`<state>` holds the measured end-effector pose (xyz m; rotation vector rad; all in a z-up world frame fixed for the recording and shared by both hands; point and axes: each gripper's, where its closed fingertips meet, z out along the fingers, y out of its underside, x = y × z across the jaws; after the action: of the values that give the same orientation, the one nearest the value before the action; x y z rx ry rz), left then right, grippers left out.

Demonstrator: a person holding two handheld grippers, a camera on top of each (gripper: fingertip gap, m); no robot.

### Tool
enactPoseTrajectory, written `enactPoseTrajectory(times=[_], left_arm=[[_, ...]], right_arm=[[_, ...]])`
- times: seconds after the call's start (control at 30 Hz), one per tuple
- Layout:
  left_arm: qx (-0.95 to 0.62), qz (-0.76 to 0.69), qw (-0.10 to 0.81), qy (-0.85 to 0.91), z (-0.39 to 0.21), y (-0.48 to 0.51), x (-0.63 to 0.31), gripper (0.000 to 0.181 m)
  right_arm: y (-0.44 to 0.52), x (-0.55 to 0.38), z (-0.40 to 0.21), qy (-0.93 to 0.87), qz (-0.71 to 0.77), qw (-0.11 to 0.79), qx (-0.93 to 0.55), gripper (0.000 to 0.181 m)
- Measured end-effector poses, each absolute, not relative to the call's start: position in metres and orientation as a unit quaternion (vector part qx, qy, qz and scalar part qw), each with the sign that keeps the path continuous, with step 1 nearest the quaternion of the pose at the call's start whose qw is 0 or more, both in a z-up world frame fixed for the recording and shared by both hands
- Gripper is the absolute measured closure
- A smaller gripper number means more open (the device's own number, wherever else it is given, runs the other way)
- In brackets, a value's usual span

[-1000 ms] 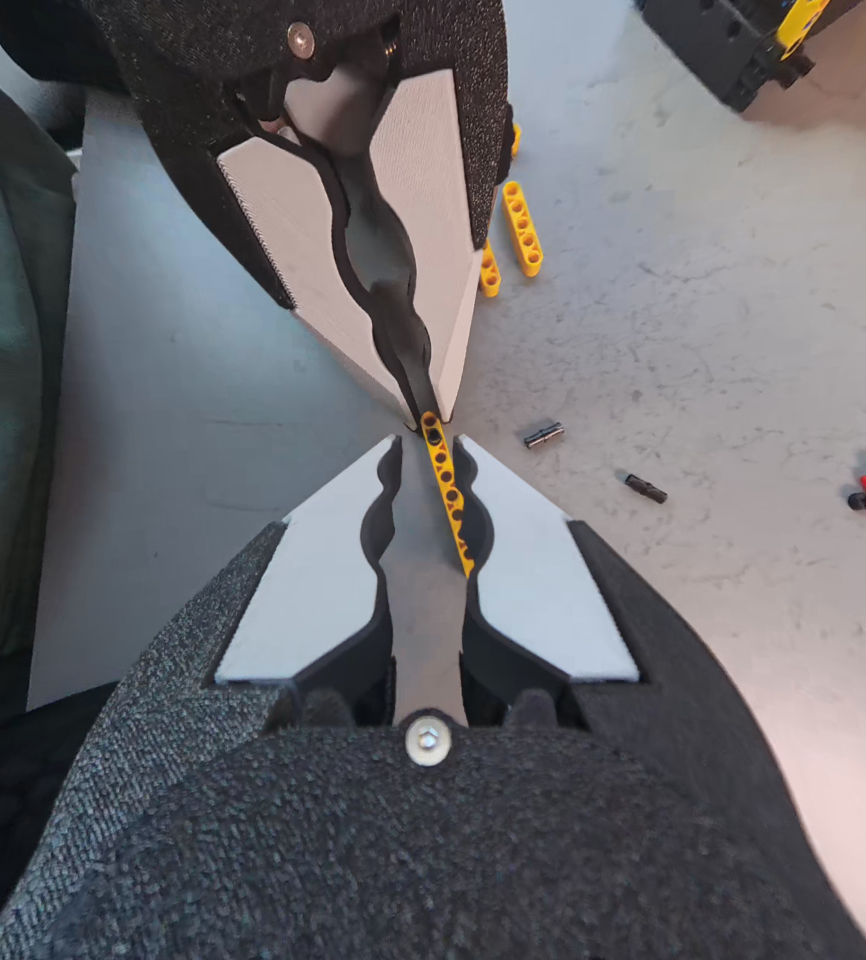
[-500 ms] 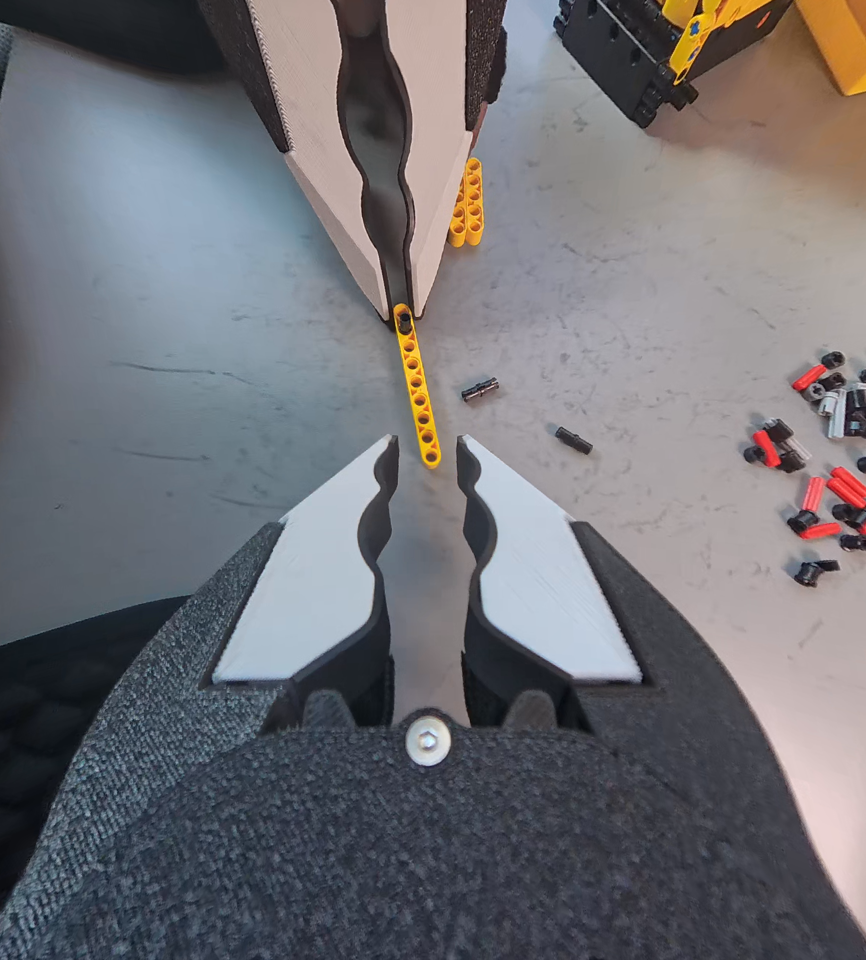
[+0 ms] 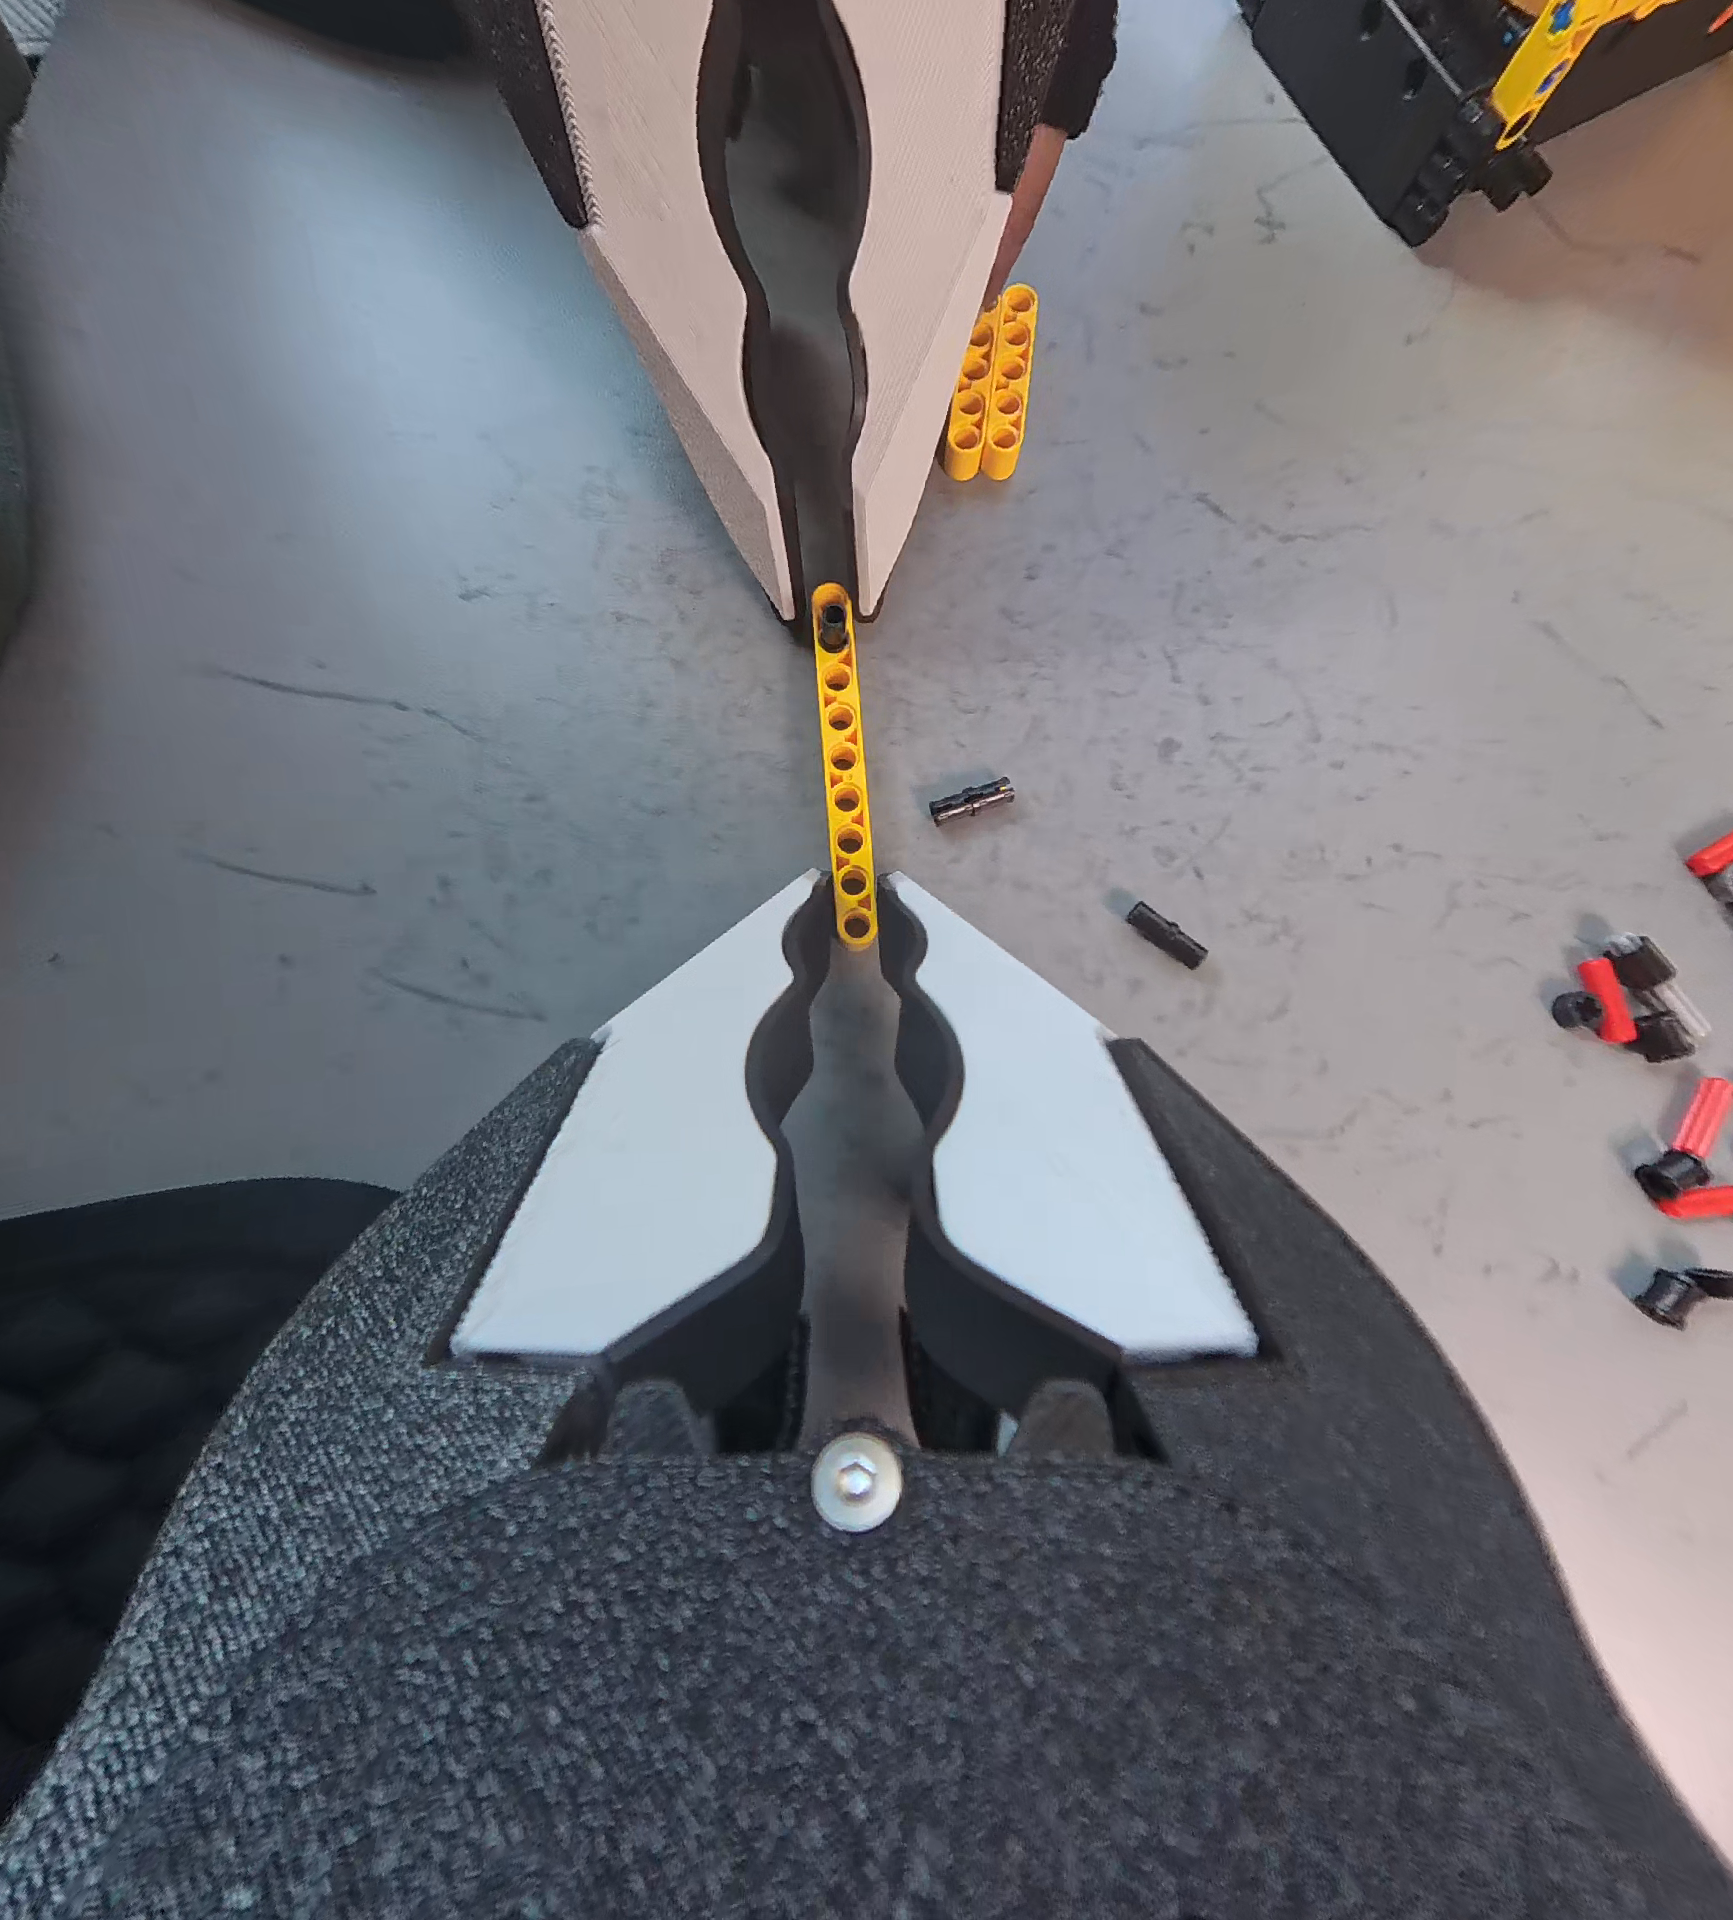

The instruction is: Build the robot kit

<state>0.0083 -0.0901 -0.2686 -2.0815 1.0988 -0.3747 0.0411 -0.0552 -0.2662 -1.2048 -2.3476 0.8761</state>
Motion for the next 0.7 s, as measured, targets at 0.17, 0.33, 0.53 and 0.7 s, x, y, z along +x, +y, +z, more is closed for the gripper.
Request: enactPoseTrajectory(times=[0.17, 0.33, 0.53, 0.7], left_arm=[[-0.818, -0.152, 0.367, 0.415, -0.269, -0.089, 0.007, 0.168], [-0.820, -0.153, 0.367, 0.413, -0.269, -0.089, 0.006, 0.169], [-0.819, -0.167, 0.382, 0.393, -0.261, -0.088, 0.004, 0.162], [-0.790, -0.216, 0.478, 0.317, -0.221, -0.079, -0.011, 0.152]], right_arm=[[-0.055, 0.042, -0.266, -0.833, 0.306, 0.197, -0.417, 0.173], [-0.054, 0.043, -0.265, -0.826, 0.319, 0.202, -0.418, 0.172], [-0.051, 0.039, -0.251, -0.793, 0.377, 0.197, -0.436, 0.165], [-0.019, 0.008, -0.193, -0.686, 0.474, 0.302, -0.462, 0.164]])
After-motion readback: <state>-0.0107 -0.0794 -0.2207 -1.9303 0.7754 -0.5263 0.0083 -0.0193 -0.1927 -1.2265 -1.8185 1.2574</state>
